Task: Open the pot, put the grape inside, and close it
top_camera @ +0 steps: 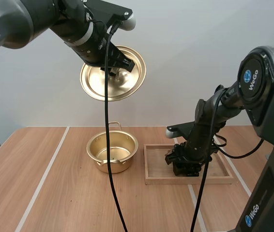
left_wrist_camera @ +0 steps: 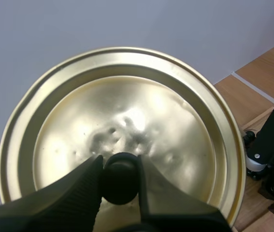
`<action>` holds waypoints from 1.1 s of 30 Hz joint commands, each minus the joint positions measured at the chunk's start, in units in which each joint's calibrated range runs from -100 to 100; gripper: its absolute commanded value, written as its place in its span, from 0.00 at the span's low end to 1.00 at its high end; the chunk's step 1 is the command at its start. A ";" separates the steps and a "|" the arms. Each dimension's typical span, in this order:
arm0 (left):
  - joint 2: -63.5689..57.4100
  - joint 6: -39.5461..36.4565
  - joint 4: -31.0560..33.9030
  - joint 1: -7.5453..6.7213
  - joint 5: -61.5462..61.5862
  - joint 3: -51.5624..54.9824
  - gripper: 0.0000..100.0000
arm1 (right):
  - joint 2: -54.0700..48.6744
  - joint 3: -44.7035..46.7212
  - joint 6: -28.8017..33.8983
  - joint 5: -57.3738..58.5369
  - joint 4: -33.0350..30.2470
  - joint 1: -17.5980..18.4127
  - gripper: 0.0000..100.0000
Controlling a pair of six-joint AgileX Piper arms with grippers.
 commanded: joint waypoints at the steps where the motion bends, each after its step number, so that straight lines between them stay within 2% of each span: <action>1: -0.57 0.25 -1.16 -0.15 -0.51 -0.75 0.00 | 0.38 -0.10 -0.58 -0.52 0.52 0.11 0.90; 3: -0.57 0.25 -1.26 -0.15 -0.30 -0.75 0.00 | 0.38 -0.10 -0.58 -1.04 0.79 0.11 0.51; 5: -0.57 0.25 -1.26 -0.15 0.07 -0.75 0.00 | 0.38 -0.10 -0.58 -1.65 1.02 0.11 0.00; 11: -0.69 0.25 -1.26 -0.15 1.55 -0.75 0.00 | 0.27 -0.35 -0.48 -1.46 0.93 0.11 0.00; 17: -2.42 0.28 -1.30 -0.15 1.55 -0.75 0.00 | -0.58 -4.54 -0.48 6.95 0.94 0.11 0.00; 24: -8.41 1.25 -1.30 -0.15 -1.17 -0.75 0.00 | -8.75 -9.60 -0.58 11.86 2.27 0.11 0.00; 28: -11.90 1.25 -1.30 -0.15 -4.72 -0.75 0.00 | -13.75 -13.64 -1.93 18.80 2.41 0.11 0.00; 33: -15.95 1.25 -1.30 -0.15 -5.01 -0.75 0.00 | -18.12 -18.57 -4.36 23.94 5.86 0.46 0.00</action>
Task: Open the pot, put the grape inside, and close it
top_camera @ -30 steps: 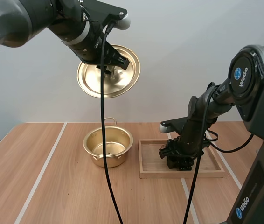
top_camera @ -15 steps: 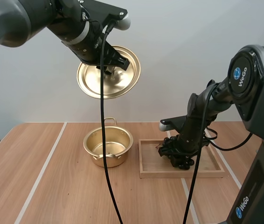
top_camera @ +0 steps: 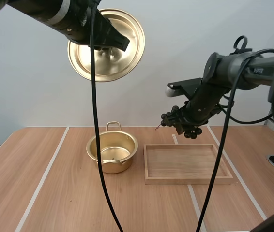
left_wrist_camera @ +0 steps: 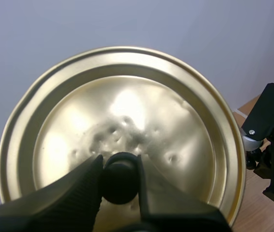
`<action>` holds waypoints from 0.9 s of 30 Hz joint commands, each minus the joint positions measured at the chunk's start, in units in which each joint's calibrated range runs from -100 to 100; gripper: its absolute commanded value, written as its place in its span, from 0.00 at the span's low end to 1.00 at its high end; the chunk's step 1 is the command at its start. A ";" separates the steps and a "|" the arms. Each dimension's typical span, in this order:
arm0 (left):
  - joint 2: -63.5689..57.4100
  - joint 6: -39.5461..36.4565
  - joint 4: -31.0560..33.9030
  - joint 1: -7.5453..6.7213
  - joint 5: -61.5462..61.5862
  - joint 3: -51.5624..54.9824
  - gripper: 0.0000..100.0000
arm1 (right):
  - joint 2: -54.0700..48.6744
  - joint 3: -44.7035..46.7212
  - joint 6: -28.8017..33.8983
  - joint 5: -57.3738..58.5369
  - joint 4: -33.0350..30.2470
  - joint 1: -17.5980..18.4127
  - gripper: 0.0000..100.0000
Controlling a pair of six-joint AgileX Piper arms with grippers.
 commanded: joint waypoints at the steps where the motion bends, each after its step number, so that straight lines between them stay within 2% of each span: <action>1: -2.56 0.07 -0.79 -0.15 -2.02 -0.75 0.00 | -2.63 -3.81 -2.84 5.11 3.10 0.77 0.00; 9: -5.87 0.07 1.61 -0.15 -3.30 -1.78 0.00 | -2.49 -8.06 -3.50 7.76 5.08 7.06 0.00; 17: -5.87 -2.38 0.68 -0.15 0.22 -11.34 0.00 | -2.49 -8.06 -2.44 3.25 5.47 13.48 0.00; 22: -5.87 -2.53 0.45 -0.15 5.13 -16.16 0.00 | -0.98 -8.06 -2.44 2.42 5.47 15.34 0.00; 27: -5.87 -2.53 -0.58 -0.15 8.85 -17.40 0.00 | 4.38 -8.06 -2.44 2.29 6.18 15.42 0.00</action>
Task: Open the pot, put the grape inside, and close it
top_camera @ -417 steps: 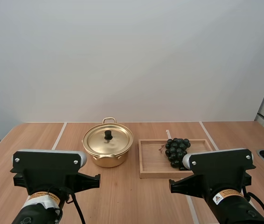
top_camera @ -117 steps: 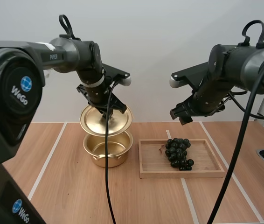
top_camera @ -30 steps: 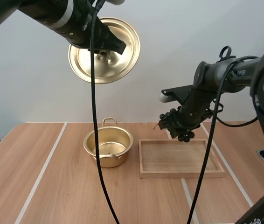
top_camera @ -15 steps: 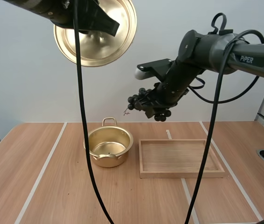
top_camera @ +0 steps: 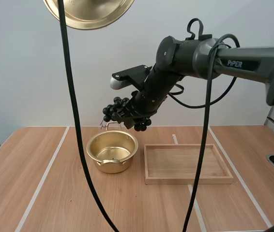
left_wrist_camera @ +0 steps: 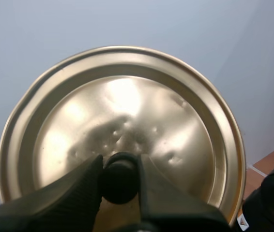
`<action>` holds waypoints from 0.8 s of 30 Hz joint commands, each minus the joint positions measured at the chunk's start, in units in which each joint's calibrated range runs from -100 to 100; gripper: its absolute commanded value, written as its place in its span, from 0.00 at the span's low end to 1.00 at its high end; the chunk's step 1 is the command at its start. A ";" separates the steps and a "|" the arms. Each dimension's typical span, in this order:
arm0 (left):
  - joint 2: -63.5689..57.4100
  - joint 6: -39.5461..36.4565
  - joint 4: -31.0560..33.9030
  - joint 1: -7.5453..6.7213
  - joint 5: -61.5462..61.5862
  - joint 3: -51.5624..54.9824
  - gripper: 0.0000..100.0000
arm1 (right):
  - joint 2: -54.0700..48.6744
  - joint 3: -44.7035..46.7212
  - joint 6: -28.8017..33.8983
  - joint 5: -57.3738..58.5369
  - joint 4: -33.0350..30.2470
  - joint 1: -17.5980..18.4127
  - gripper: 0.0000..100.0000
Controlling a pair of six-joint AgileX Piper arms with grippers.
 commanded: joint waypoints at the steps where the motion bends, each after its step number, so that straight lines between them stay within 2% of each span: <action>1: -0.26 -0.70 -1.25 -0.15 1.62 -0.60 0.00 | 3.28 -0.46 0.13 -1.66 0.95 0.13 0.00; 13: -0.26 -0.35 -1.04 -0.15 1.62 -0.60 0.00 | 13.57 -0.74 -3.98 -7.10 5.21 0.13 0.00; 24: -0.15 -0.35 1.44 -0.15 1.71 -0.60 0.00 | 18.33 -9.16 -3.89 -2.53 6.15 0.13 0.00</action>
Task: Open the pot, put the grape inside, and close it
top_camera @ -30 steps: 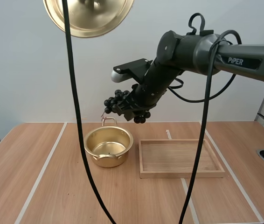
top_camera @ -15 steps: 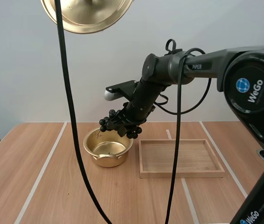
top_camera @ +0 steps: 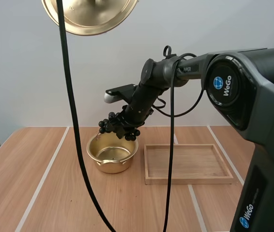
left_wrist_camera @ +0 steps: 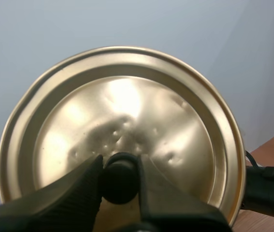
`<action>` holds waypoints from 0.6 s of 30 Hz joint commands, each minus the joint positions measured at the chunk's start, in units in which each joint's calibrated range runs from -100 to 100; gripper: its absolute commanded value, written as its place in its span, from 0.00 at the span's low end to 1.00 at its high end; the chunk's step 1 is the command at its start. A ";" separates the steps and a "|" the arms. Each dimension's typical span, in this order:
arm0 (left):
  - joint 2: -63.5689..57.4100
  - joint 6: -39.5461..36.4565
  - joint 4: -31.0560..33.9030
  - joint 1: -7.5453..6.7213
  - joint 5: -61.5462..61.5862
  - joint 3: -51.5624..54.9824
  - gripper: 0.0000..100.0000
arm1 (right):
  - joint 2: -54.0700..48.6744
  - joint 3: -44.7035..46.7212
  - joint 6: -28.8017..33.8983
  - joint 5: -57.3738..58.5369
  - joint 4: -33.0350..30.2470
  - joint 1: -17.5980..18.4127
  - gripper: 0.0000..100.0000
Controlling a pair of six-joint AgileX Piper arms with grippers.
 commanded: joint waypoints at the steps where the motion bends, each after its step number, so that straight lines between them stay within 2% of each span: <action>1: -0.15 -0.27 1.36 -0.15 -1.19 -0.46 0.00 | 0.66 -1.36 -0.60 2.00 0.89 0.21 0.00; 6: -0.15 -0.27 2.13 -0.15 -1.19 -0.46 0.00 | 3.63 -1.33 -0.60 5.08 1.86 0.47 0.00; 18: 0.40 -0.27 2.36 -0.15 -1.19 -0.46 0.00 | 8.22 -1.74 -1.87 2.28 4.41 0.47 0.00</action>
